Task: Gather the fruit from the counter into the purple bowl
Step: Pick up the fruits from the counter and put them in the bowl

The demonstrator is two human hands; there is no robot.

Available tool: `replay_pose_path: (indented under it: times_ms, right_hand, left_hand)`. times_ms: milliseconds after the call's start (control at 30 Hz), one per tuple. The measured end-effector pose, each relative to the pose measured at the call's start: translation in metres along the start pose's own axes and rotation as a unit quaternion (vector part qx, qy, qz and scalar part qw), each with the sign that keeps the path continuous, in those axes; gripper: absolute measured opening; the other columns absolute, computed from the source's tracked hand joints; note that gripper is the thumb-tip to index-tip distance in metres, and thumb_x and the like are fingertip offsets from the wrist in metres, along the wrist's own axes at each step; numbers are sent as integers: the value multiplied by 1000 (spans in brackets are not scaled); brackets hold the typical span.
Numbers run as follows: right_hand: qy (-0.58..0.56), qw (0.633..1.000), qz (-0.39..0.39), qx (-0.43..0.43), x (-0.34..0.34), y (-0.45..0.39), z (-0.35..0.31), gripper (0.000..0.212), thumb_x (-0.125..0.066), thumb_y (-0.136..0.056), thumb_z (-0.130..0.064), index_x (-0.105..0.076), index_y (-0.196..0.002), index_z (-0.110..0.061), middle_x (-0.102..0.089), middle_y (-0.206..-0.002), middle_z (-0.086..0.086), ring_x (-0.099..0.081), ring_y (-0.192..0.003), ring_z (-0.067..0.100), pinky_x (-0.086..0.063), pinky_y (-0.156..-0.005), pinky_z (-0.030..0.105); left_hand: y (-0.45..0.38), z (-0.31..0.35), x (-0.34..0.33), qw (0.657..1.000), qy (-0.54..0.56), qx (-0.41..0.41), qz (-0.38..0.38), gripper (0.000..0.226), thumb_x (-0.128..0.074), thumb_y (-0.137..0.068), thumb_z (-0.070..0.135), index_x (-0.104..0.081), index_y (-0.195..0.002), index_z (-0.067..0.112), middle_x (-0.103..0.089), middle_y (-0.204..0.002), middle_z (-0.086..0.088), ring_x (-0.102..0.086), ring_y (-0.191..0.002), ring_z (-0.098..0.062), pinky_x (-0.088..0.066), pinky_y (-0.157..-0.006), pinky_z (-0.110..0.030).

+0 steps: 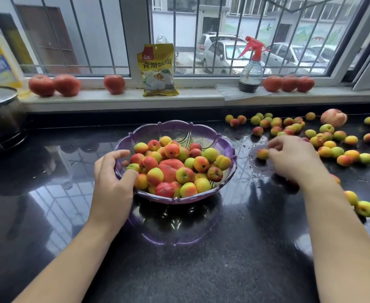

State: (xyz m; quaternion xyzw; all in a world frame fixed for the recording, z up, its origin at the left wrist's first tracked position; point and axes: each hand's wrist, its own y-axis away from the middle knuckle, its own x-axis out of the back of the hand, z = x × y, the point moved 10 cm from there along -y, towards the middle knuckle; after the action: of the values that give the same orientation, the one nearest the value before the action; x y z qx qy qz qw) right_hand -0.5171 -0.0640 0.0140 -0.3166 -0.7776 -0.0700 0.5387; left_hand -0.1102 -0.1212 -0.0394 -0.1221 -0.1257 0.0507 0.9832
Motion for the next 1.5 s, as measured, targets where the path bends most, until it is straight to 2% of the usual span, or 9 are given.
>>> replay_pose_path:
  times_ms: [200,533,600,667,767,867,1033,1333,1500]
  right_hand:
    - [100,983,-114,-104,-19,-6,51,25,-74,-87,-24,-72,-111,-19,-68,-101,12,-64,-90,32,-57,-83,37]
    - [106,970,-182,-122,-34,0,59,42,-69,-93,-16,-59,-134,-13,-60,-115,16,-59,-105,35,-54,-95,44]
    - [101,973,-162,-130,-26,1,57,42,-70,-92,-16,-60,-132,-11,-61,-116,18,-59,-100,35,-55,-89,41]
    - [75,989,-59,-116,0,-2,42,43,-70,-89,-14,-59,-130,-12,-61,-118,18,-55,-96,33,-51,-82,36]
    - [-160,983,79,42,28,15,-23,32,-70,-89,-19,-64,-121,-19,-66,-112,7,-63,-100,24,-55,-85,39]
    - [-315,922,-15,223,15,58,-102,24,-74,-91,-24,-67,-114,-20,-70,-102,-7,-67,-94,8,-56,-81,24]
    - [-298,896,-66,321,-10,87,-136,20,-79,-86,-22,-73,-106,-20,-70,-100,-13,-65,-96,7,-54,-86,27]
    - [-241,905,-45,349,-21,88,-141,14,-74,-89,-27,-76,-101,-20,-69,-103,-9,-61,-104,10,-49,-92,32]
    - [-277,938,121,171,11,33,-68,14,-61,-97,-19,-74,-100,-16,-70,-96,-1,-64,-91,13,-53,-82,27]
  left_hand:
    - [1,0,0,1000,0,1,1,44,-52,-79,34,-58,-123,35,-45,-133,5,-52,-116,-3,-47,-109,-44]
    - [0,-2,-1,1000,-3,1,-2,37,-52,-81,36,-57,-118,41,-45,-131,5,-53,-111,-4,-51,-106,-49]
    - [1,-2,0,1000,-2,2,0,41,-52,-81,35,-57,-121,37,-45,-131,4,-53,-112,-3,-50,-107,-49]
    - [1,-1,-1,1000,-2,1,2,42,-52,-80,35,-58,-122,35,-45,-131,4,-53,-113,-3,-50,-107,-48]
    - [1,1,-1,1000,1,-2,5,41,-52,-81,35,-58,-121,35,-46,-130,4,-54,-114,-4,-51,-105,-44]
    - [0,0,-1,1000,1,2,6,43,-52,-79,33,-58,-121,33,-46,-128,3,-53,-110,-3,-48,-102,-36]
    - [1,0,-1,1000,0,2,6,40,-52,-80,34,-58,-119,36,-46,-128,3,-54,-112,-7,-50,-103,-41]
    - [0,0,0,1000,8,0,7,39,-52,-78,32,-58,-117,37,-46,-120,9,-52,-97,9,-47,-94,-27]
    - [2,1,1,1000,4,0,7,43,-52,-78,32,-58,-121,34,-45,-127,4,-52,-107,-1,-47,-105,-38]
